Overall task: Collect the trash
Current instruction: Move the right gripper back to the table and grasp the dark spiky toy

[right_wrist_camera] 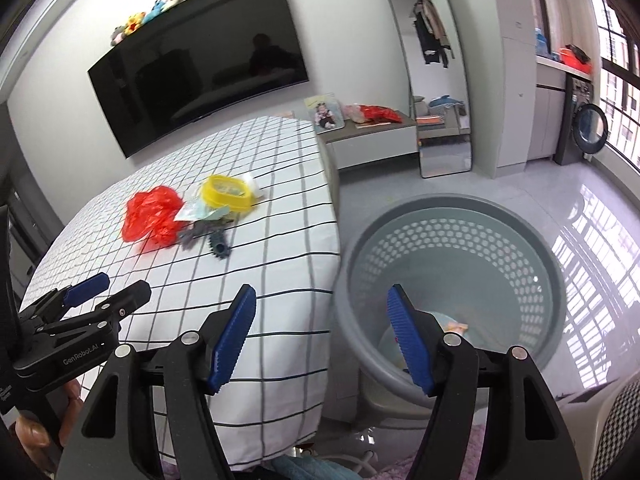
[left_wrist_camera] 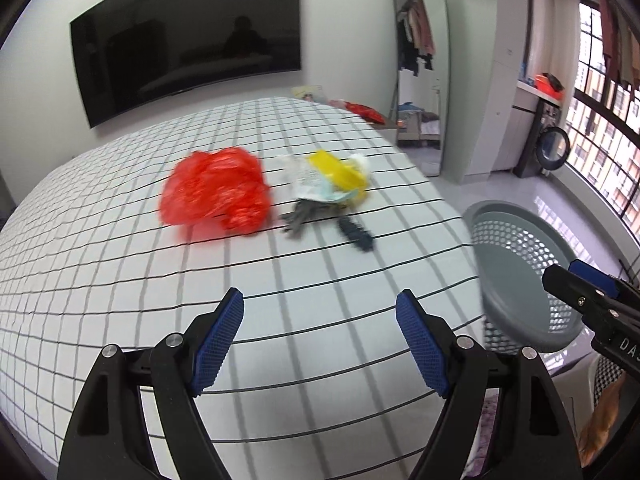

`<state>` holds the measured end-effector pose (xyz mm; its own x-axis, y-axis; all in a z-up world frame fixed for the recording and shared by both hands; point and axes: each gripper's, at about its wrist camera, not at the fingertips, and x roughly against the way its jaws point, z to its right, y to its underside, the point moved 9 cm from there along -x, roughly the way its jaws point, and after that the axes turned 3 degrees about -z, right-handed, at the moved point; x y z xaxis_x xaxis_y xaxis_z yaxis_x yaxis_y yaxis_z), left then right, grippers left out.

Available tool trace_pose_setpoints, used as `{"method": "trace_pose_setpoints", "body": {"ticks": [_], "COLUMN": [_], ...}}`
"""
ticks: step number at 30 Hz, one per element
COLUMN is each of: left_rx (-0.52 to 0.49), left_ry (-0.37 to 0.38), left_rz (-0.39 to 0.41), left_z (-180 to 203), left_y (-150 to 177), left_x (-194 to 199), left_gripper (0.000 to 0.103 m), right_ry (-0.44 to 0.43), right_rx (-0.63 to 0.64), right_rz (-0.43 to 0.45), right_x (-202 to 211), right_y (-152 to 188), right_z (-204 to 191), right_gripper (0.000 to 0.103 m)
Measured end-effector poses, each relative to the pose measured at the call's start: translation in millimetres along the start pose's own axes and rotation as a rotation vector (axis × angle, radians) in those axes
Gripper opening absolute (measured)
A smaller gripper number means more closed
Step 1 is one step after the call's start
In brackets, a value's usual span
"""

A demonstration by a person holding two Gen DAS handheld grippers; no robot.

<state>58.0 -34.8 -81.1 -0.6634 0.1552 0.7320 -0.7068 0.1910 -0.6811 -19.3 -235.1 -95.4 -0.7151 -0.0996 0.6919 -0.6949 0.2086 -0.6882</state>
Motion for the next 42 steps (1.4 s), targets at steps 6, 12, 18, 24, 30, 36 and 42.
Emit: {"method": "trace_pose_setpoints", "body": {"ticks": [6, 12, 18, 24, 30, 36, 42], "left_rx": [0.084, 0.143, 0.166, 0.175, 0.175, 0.177, 0.173], "left_ry": [-0.044, -0.078, -0.084, -0.089, -0.085, -0.077, -0.069], "left_rz": [-0.002, -0.013, -0.04, -0.054, -0.067, -0.079, -0.095], "left_z": [-52, -85, -100, -112, -115, -115, -112], "left_y": [8, 10, 8, 2, 0, -1, 1], "left_x": [1, -6, -21, -32, -38, -43, -47], "left_gripper": [0.078, 0.079, 0.079, 0.079, 0.079, 0.079, 0.08], "right_ry": [-0.046, -0.055, -0.05, -0.029, 0.013, 0.038, 0.056], "right_rx": [0.085, 0.16, 0.198, 0.227, 0.254, 0.278, 0.297], "right_rz": [-0.048, -0.093, -0.15, -0.199, -0.262, -0.29, -0.329], "right_x": [-24, -56, -91, -121, -149, -164, -169], "right_y": [-1, -9, -19, -33, -38, -40, -38], "right_z": [-41, -76, -94, -101, -103, -103, -105], "right_gripper": [0.065, 0.065, 0.065, 0.075, 0.075, 0.082, 0.095]}}
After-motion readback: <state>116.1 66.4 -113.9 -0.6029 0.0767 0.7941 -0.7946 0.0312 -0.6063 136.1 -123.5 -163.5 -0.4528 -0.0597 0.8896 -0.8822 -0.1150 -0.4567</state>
